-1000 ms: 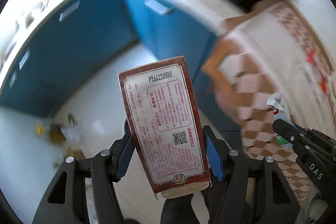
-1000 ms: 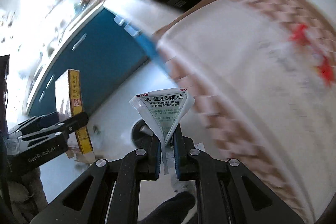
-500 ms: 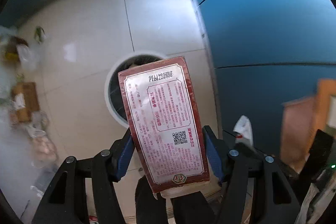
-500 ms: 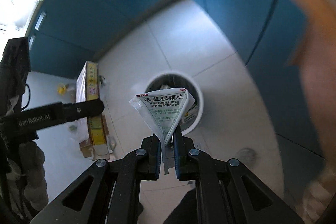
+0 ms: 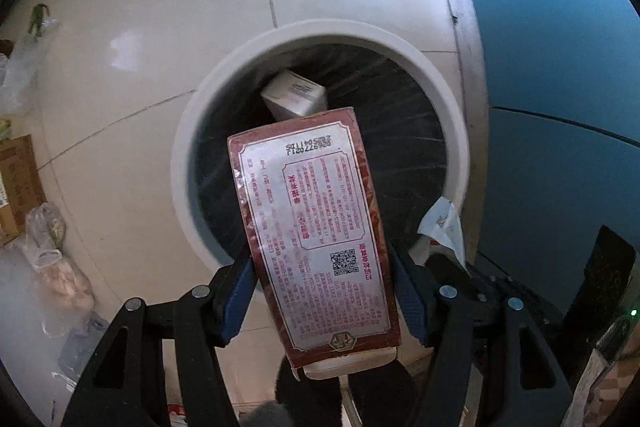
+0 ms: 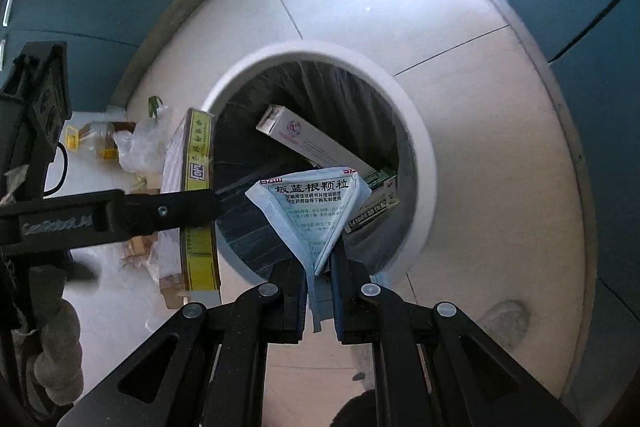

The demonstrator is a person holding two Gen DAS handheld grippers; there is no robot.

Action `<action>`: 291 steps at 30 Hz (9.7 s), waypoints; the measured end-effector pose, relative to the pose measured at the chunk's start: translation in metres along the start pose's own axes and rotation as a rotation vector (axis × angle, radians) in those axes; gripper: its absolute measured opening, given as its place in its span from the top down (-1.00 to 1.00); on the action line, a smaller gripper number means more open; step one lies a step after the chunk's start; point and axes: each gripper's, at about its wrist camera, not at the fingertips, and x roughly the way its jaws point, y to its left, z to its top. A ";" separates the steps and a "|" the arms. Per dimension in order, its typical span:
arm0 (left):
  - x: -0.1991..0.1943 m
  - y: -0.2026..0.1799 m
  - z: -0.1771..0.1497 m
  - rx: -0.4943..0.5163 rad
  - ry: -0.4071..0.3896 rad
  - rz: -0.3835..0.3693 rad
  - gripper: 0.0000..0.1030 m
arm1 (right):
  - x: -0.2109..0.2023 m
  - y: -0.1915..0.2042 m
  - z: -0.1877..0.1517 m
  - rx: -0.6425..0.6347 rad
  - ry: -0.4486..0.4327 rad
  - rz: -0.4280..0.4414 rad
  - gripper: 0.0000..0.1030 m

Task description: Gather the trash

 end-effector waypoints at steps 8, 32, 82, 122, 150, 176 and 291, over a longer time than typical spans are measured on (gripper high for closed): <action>-0.032 0.020 -0.014 -0.047 -0.081 0.050 -0.95 | 0.012 0.008 0.009 -0.037 0.030 -0.032 -0.27; -0.231 -0.023 -0.173 -0.054 -0.421 0.316 -0.95 | -0.220 0.083 -0.060 -0.113 -0.115 -0.267 -1.00; -0.380 -0.504 -0.332 0.556 -0.398 0.001 -0.99 | -0.750 -0.148 -0.320 0.561 -0.624 -0.089 -1.00; -0.390 -0.695 -0.355 0.728 -0.680 0.167 0.92 | -0.771 -0.442 -0.313 0.754 -0.718 -0.286 0.87; -0.527 -0.276 -0.295 0.308 -0.833 0.230 0.93 | -0.689 -0.028 -0.203 0.252 -0.679 -0.203 0.88; -0.055 0.017 -0.009 -0.229 -0.248 0.218 0.91 | -0.114 0.016 0.015 -0.074 -0.066 -0.300 0.88; -0.572 -0.190 -0.613 -0.042 -0.862 -0.275 -1.00 | -0.810 0.183 -0.387 -0.568 -0.259 0.221 -1.00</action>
